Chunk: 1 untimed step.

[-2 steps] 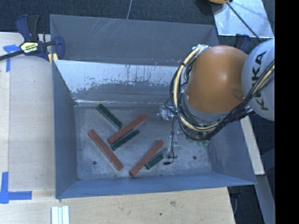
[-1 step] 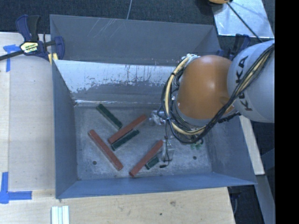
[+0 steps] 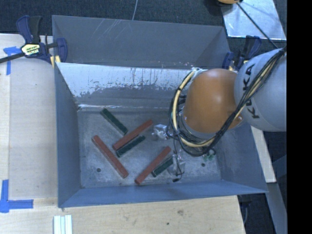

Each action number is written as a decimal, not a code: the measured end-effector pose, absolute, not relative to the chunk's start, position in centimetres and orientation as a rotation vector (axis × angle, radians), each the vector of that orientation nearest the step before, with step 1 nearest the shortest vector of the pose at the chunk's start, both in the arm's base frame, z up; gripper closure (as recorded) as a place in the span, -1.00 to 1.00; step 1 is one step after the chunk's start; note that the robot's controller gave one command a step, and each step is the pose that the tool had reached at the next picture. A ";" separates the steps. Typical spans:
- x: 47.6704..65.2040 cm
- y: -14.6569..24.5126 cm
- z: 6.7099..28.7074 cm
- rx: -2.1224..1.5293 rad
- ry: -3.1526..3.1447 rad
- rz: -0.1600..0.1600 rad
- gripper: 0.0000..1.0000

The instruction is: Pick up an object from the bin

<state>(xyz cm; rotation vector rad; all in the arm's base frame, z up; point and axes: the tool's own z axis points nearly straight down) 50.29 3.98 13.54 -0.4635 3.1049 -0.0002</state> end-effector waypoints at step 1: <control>48.9 3.5 7.2 -1.097 2.941 0.001 1.00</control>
Offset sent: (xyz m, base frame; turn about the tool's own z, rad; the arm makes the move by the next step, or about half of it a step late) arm 0.0000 0.0000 0.0000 0.0000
